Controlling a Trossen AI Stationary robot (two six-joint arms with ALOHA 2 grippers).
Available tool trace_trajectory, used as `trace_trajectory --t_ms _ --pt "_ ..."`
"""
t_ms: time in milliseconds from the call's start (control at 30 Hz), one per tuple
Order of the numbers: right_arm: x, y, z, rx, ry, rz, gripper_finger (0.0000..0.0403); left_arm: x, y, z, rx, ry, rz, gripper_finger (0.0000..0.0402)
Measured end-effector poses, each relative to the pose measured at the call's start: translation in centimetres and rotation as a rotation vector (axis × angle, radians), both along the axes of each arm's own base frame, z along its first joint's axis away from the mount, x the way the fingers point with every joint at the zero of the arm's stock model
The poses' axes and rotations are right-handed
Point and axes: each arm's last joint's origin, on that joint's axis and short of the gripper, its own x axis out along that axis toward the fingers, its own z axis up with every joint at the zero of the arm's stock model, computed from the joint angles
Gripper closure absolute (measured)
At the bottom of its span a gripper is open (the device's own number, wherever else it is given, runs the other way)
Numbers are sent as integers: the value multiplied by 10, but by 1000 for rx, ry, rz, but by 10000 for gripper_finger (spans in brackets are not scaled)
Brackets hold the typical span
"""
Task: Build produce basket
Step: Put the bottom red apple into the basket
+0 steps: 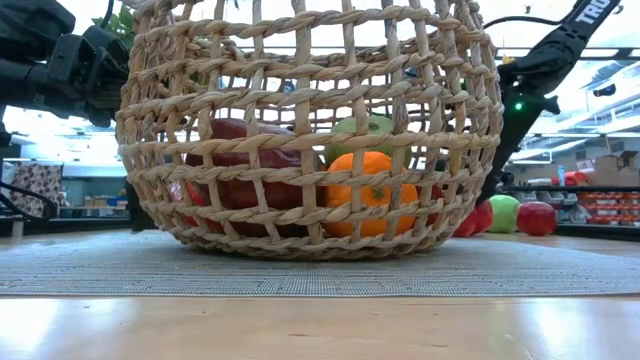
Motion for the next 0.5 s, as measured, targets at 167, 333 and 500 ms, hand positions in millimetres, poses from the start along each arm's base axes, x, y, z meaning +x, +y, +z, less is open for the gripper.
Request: trace_trajectory --t_ms 167,333,500 --pt "-5 3 13 1 -50 3 49 0 0 0 1 0 0 19" --pt "-10 6 28 1 -119 9 50 0 0 0 0 0 0 19" --pt "-15 14 55 -16 -274 42 51 0 0 0 0 0 1 19"
